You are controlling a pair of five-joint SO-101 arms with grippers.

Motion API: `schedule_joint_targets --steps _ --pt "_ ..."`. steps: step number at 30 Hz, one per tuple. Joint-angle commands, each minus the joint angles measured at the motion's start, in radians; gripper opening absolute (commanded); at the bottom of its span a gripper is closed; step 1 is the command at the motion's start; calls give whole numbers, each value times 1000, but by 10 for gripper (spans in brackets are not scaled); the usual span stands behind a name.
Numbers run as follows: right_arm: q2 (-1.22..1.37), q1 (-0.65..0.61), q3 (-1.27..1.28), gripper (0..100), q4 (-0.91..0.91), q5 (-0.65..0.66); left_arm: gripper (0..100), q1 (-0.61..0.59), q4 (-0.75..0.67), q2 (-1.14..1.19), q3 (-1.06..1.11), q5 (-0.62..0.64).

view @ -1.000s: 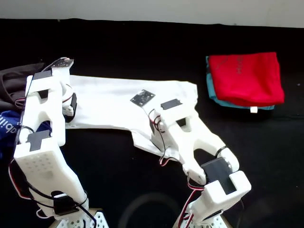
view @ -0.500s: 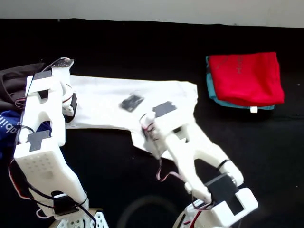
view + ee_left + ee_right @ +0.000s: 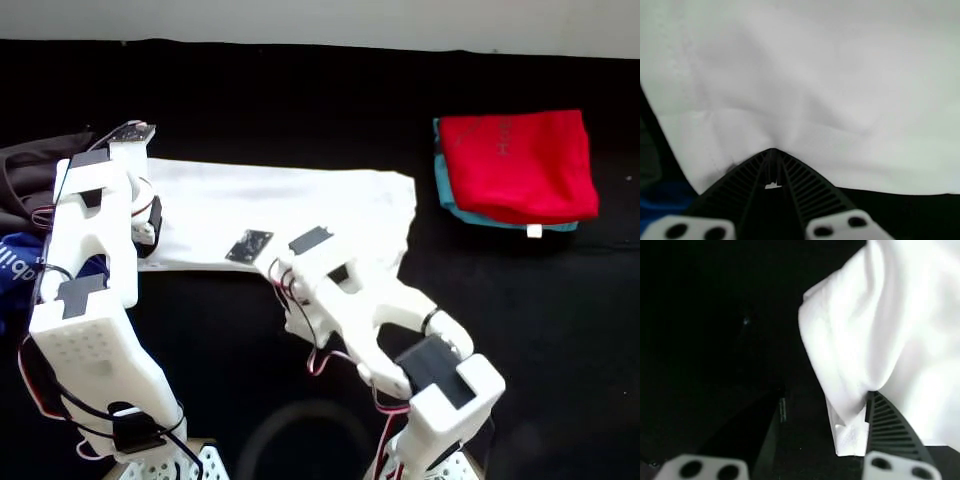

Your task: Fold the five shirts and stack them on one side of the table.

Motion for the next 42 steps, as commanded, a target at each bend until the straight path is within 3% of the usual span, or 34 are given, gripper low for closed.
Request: schedule_joint_targets --steps 1,4,9,16,23,38,42 --pt "68 68 -64 252 -19 14 13 18 -26 -1 5 9" --pt "130 97 -96 193 -21 14 13 18 -26 -1 5 9" --pt "185 110 -127 1 -19 15 13 18 -26 -1 5 9" --pt "117 154 -245 5 131 15 13 18 -26 1 5 9" --pt "62 303 -504 5 229 15 13 18 -26 1 5 9" --pt "473 335 -1067 7 229 9 13 18 -26 1 5 9" --pt "567 337 -1185 106 257 6 13 18 -26 1 7 9"
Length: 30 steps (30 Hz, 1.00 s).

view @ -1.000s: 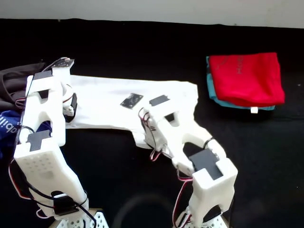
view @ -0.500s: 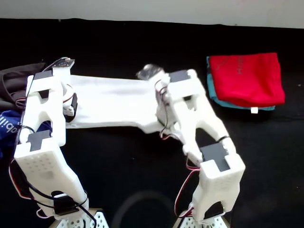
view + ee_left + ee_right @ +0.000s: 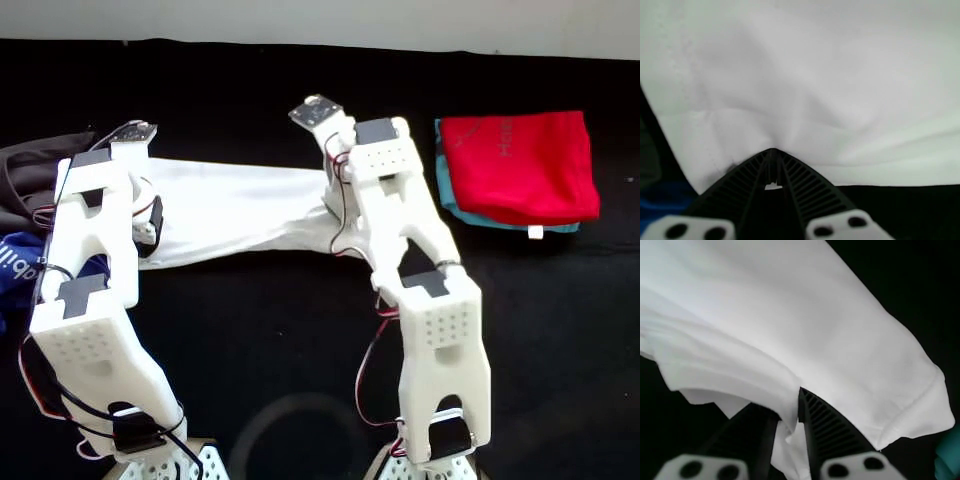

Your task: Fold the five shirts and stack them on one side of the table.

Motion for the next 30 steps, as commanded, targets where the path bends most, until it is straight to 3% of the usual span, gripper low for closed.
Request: schedule_joint_targets --steps 1,4,10,17,22,25,30 --pt "44 22 -139 141 35 -8 13 15 -25 2 7 9" --pt "81 38 -236 207 39 -109 13 15 -25 2 7 9" --pt "140 104 -446 211 58 -365 13 15 -25 2 7 9" --pt "140 39 -591 202 303 -368 13 15 -25 2 7 9" --pt "145 -21 -576 0 309 -358 13 15 -25 2 7 9" --pt "136 -54 -496 4 311 -282 13 15 -25 2 7 9" --pt "12 -81 -311 6 311 -270 13 15 -26 2 7 9"
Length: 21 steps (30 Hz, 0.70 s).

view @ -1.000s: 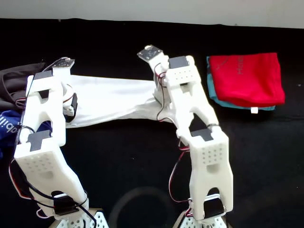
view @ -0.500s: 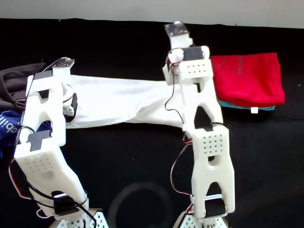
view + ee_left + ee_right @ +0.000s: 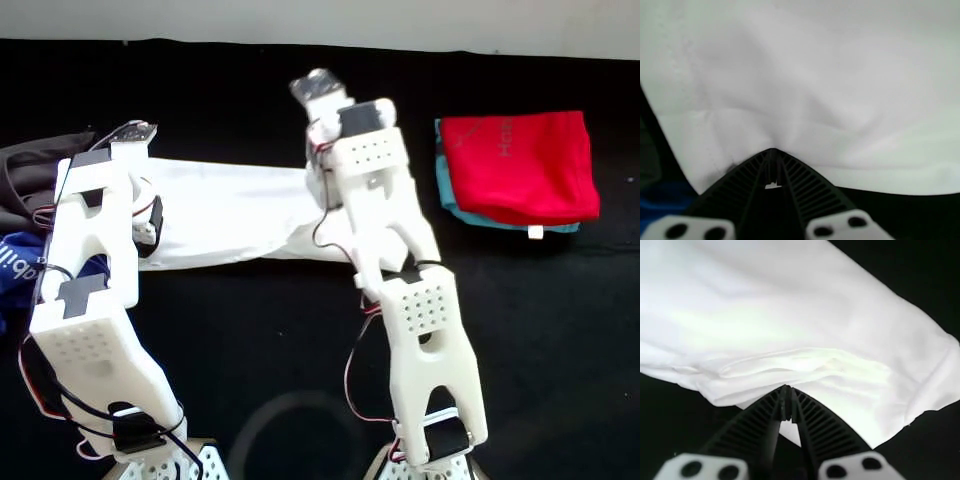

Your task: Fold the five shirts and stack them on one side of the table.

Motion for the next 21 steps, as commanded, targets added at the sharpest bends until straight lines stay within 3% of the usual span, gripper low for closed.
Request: schedule_joint_targets --steps 1,6,14,21 --pt "-162 -18 122 6 12 12 13 15 -26 2 5 9" --pt "-234 -39 291 6 -1 54 13 15 -28 2 5 9" --pt "-226 -50 311 6 -231 54 13 15 -28 2 5 9" --pt "-114 -50 318 6 -354 -83 13 15 -28 2 5 9"
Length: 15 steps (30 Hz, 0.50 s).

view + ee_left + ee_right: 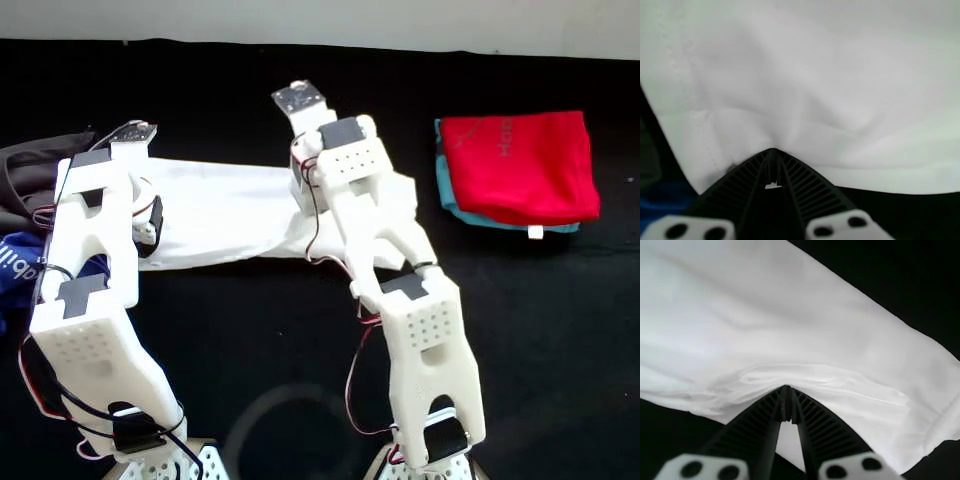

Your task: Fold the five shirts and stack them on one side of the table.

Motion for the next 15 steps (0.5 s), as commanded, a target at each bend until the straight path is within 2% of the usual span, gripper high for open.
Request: schedule_joint_targets --steps 1,6,10,15 --pt "21 -10 -2 6 -65 -32 13 15 -26 2 5 9" --pt "51 -10 -2 6 -125 -31 13 18 -25 2 5 9" --pt "7 7 -33 6 -67 -28 13 18 -20 -16 -18 9" --pt "-28 61 -107 6 -31 -26 13 24 123 -125 -120 12"
